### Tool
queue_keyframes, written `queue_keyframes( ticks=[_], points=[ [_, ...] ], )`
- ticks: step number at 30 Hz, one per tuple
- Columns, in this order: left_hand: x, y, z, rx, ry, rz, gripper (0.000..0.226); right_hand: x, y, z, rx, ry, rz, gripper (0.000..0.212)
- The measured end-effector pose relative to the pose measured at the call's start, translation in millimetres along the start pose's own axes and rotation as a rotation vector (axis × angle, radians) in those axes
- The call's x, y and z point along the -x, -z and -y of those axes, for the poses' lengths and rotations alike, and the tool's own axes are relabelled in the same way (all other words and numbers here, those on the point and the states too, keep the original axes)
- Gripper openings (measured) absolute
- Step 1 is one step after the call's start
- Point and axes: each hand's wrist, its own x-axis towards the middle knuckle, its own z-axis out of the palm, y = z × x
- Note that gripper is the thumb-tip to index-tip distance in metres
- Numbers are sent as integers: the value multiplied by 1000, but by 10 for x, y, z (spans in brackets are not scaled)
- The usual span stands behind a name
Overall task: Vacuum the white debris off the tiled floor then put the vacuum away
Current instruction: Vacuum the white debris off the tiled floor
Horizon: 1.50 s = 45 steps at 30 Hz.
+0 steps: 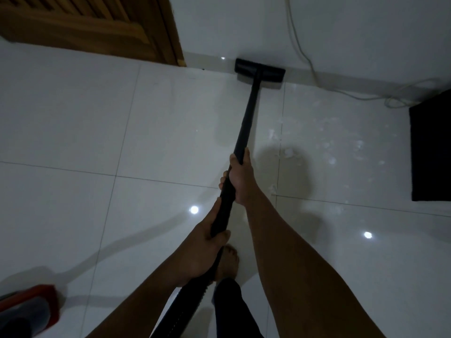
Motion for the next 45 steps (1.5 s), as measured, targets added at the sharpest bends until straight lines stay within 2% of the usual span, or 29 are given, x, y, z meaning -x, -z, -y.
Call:
queue_keyframes(
  ticks=[6,10,19,30,33,35,38,45],
  points=[
    [728,0,522,21,-42,-5,76,596,-133,-557,-27,78,12,61],
    [1420,-26,1064,38,-62,26,76,1137,-238,-1177,-28,144,30,61],
    [2837,-306,2109,-20,-108,21,78,2374,-207,-2515,-66,116,6,61],
    [4146,-1270,3306,-142,-99,26,85,3664,594,-4262,-131,17,-30,63],
    [4453,-1604,3485,-188,-47,108,83,3947,871,-4592,-148,-8,-46,63],
    [4706,-1831,3588,-221,-46,103,82,4158,1048,-4824,-159,-29,-62,63],
    [5039,-2070,3702,-151,3,166,82,4447,1243,-5111,-188,-50,-84,61],
    [5653,-2409,4193,-136,86,170,76,4944,1476,-5868,-197,-119,-101,60]
  ],
)
